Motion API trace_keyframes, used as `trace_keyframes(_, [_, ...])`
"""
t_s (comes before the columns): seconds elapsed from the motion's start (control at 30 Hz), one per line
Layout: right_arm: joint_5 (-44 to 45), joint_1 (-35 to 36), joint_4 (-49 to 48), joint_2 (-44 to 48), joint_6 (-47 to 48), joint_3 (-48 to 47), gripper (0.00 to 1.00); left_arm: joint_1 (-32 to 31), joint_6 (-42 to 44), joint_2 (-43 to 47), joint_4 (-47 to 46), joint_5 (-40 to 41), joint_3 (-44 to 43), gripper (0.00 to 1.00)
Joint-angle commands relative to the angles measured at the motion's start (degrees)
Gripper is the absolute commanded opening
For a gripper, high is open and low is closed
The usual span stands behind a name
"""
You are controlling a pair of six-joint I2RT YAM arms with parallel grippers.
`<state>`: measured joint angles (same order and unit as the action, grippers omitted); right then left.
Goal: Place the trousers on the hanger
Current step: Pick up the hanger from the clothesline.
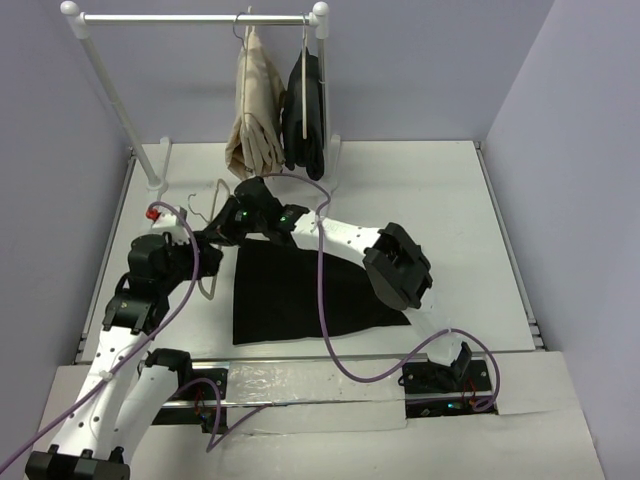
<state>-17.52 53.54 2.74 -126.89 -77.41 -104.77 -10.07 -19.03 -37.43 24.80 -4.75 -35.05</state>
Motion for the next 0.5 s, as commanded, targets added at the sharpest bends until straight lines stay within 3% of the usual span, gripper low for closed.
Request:
trace_keyframes(0.0, [-3.0, -1.0, -4.7, 4.1, 1.2, 2.6, 0.0, -0.4, 3.0, 1.4, -3.2, -8.2, -4.9, 0.77])
trace_keyframes(0.03, [-4.0, -1.2, -5.9, 4.9, 3.2, 3.9, 0.0, -0.4, 3.7, 1.5, -2.1, -9.1, -5.8, 0.93])
trace_keyframes(0.07, [-5.1, -1.9, -8.3, 6.8, 4.4, 6.7, 0.0, -0.4, 4.7, 1.6, -1.4, -9.9, -7.6, 0.97])
trace_keyframes(0.27, [-12.5, -3.8, -16.7, 16.7, 10.8, 23.5, 0.0, -0.3, 4.3, 2.8, 1.1, -8.5, -14.6, 0.99])
trace_keyframes(0.3, [-12.2, -3.8, -17.8, 18.2, 11.0, 26.0, 0.0, -0.3, 3.7, 2.8, 1.0, -7.2, -15.9, 0.99])
trace_keyframes(0.4, [-12.0, -3.9, -22.0, 22.3, 11.7, 34.9, 0.0, -0.1, 0.8, 0.4, 1.1, -5.0, -19.0, 0.85])
trace_keyframes(0.47, [-13.4, -3.9, -26.4, 23.4, 11.8, 39.4, 0.0, 0.3, -1.2, -3.2, 3.1, -4.6, -21.6, 0.71])
